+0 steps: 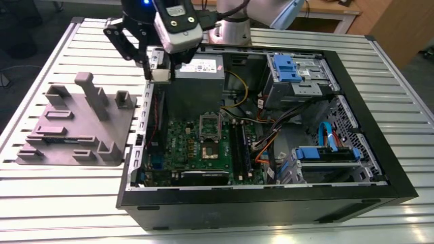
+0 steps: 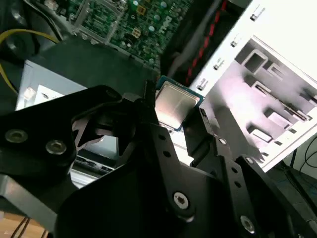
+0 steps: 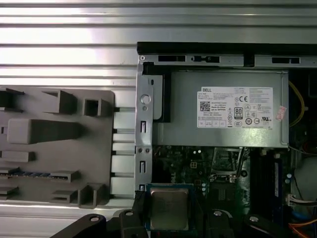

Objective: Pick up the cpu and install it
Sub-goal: 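Pick up the cpu and move it towards the insertion slot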

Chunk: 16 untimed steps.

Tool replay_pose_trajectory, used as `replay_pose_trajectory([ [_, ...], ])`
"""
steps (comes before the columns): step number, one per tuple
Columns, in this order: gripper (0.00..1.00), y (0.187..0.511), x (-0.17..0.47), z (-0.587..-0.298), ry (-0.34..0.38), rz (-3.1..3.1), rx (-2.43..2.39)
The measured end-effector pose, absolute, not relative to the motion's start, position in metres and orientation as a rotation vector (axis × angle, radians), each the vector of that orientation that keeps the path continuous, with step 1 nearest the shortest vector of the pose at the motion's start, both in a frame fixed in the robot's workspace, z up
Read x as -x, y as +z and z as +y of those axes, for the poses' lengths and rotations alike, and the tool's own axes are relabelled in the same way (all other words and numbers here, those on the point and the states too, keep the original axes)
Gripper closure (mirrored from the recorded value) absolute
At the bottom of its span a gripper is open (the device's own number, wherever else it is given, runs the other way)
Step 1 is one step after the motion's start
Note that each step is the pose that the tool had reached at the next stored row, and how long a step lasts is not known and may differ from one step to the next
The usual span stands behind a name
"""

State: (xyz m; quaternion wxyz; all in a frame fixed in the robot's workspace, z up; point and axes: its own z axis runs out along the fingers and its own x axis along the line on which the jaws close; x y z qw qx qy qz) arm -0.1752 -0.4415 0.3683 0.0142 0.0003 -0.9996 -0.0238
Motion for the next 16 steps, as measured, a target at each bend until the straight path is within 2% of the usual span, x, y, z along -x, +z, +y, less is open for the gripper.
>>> replay_pose_trajectory([
  [16, 0.53, 0.357, 0.138, -0.442, -0.074, -3.136, -0.002],
])
